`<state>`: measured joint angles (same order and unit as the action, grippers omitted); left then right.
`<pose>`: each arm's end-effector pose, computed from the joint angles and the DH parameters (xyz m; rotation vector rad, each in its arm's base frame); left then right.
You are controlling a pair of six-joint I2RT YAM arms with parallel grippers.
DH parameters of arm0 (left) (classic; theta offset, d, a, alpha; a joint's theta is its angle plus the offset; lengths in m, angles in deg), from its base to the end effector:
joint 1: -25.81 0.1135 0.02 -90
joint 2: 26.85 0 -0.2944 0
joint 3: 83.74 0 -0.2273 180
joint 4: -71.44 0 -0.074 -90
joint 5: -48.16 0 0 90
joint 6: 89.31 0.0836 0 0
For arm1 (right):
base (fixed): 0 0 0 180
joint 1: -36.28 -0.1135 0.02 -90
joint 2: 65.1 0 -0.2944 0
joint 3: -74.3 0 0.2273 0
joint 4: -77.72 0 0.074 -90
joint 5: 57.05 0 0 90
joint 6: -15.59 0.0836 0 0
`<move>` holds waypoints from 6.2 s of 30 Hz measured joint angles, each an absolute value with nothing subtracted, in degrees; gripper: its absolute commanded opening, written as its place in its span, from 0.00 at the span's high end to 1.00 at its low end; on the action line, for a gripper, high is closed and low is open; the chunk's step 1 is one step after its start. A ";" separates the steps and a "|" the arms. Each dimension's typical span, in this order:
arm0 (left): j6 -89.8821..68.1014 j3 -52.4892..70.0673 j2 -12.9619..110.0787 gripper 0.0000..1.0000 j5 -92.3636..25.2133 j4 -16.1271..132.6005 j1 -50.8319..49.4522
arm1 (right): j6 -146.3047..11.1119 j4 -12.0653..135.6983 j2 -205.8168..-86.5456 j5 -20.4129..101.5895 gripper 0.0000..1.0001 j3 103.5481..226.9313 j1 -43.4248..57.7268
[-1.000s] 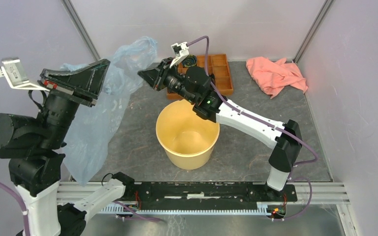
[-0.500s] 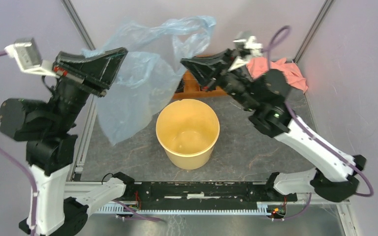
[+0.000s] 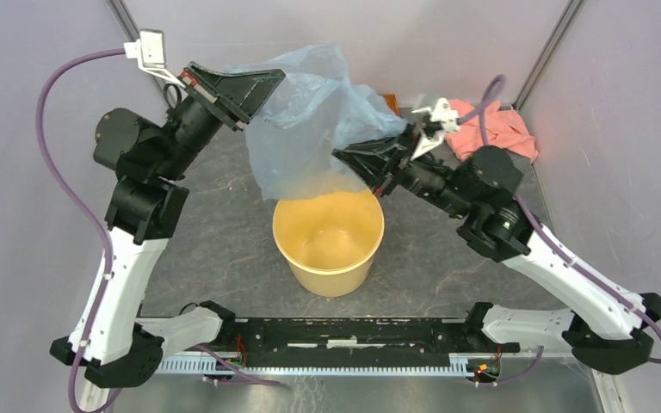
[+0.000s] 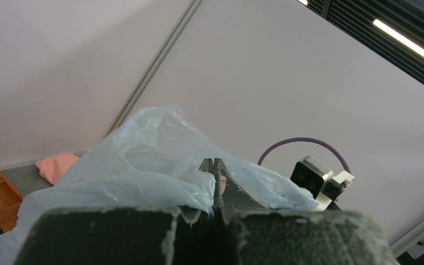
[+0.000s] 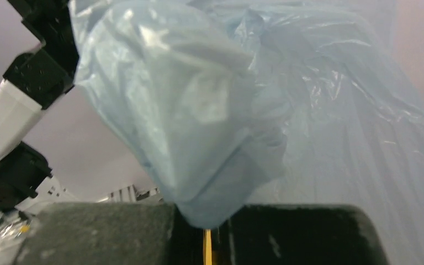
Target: Put the trash bags into the trash bin
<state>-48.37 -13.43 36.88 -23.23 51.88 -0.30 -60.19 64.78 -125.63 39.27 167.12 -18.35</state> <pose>0.1543 -0.1054 0.6090 0.0720 1.2384 -1.3355 0.1173 0.1811 0.5433 -0.5480 1.1937 1.1042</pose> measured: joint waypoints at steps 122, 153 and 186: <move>-38.88 10.37 11.87 0.16 -45.06 23.93 -21.19 | -72.63 53.31 -120.47 44.61 1.00 153.64 -23.84; -40.33 42.24 30.14 0.58 -53.48 51.07 -21.19 | -83.41 52.59 -121.37 39.91 1.00 149.96 -23.84; -35.60 30.22 37.44 0.13 -53.98 51.27 -20.78 | -87.80 53.18 -119.60 27.54 0.99 148.59 -23.84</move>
